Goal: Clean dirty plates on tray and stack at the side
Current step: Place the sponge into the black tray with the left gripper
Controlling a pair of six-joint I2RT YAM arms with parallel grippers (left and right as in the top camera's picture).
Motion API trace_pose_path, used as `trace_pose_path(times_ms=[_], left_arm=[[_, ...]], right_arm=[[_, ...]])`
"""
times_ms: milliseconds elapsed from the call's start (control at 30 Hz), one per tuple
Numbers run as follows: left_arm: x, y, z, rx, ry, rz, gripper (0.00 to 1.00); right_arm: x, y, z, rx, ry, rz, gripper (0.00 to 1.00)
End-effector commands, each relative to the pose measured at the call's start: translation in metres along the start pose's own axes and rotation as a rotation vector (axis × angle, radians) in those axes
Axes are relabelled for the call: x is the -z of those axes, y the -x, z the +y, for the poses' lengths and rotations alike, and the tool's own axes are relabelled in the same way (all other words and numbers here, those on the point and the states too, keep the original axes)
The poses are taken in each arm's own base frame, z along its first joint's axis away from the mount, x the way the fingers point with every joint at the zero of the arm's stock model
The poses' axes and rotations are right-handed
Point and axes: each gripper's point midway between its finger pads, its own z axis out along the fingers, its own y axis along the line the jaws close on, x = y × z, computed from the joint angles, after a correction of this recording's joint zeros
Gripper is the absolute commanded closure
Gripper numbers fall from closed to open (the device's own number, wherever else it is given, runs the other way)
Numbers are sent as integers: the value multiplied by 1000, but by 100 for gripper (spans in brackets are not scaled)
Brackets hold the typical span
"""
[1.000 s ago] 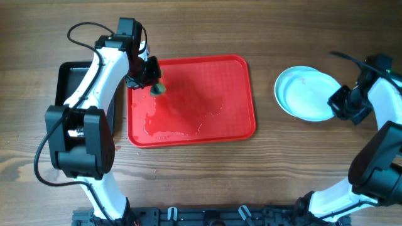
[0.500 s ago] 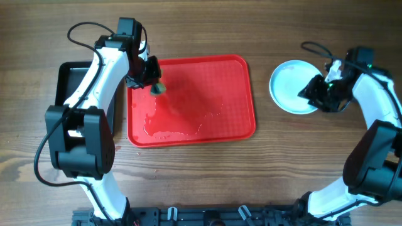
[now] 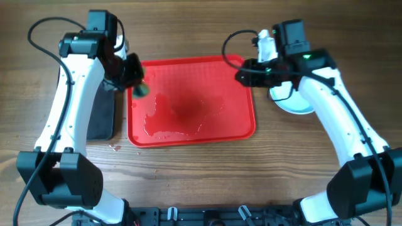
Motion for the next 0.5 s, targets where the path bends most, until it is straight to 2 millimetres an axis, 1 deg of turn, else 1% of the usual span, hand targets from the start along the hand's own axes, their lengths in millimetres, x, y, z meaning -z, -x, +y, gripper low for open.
trace_pose_path(times_ms=[0, 33, 67, 100, 133, 167, 233, 267, 300, 333, 367, 400, 433, 467], left_arm=[[13, 2, 69, 131, 329, -45, 96], [19, 6, 93, 195, 409, -75, 96], [21, 13, 109, 246, 420, -98, 96], [18, 24, 126, 301, 408, -133, 96], [6, 38, 148, 367, 384, -177, 96], [-9, 46, 164, 404, 355, -205, 96], [-35, 53, 178, 380, 316, -228, 96], [-49, 53, 185, 373, 314, -235, 96], [-56, 51, 187, 374, 314, -234, 96], [-62, 49, 188, 374, 315, -229, 91], [-66, 47, 189, 374, 317, -222, 71], [-66, 47, 189, 375, 317, -222, 41], [-66, 48, 189, 375, 317, -222, 8], [-66, 48, 189, 375, 317, -223, 0]], right_arm=[[-1, 2, 10, 13, -29, -15, 51], [-2, 1, 13, 19, -27, -13, 51], [-2, 1, 13, 21, -32, -13, 50], [-2, 1, 13, 21, -32, -12, 50], [-2, 0, 13, 21, -32, -12, 50], [-2, 0, 13, 21, -33, -11, 50], [-2, 0, 12, 20, -33, -10, 50], [-2, 0, 12, 19, -34, -8, 50], [-2, -1, 12, 18, -35, -5, 50], [-2, -2, 12, 18, -36, -2, 50], [-2, -2, 12, 17, -36, 0, 50], [-2, -2, 12, 17, -36, 0, 50], [-2, -2, 12, 20, -36, 0, 50], [-2, -2, 12, 26, -36, 0, 49]])
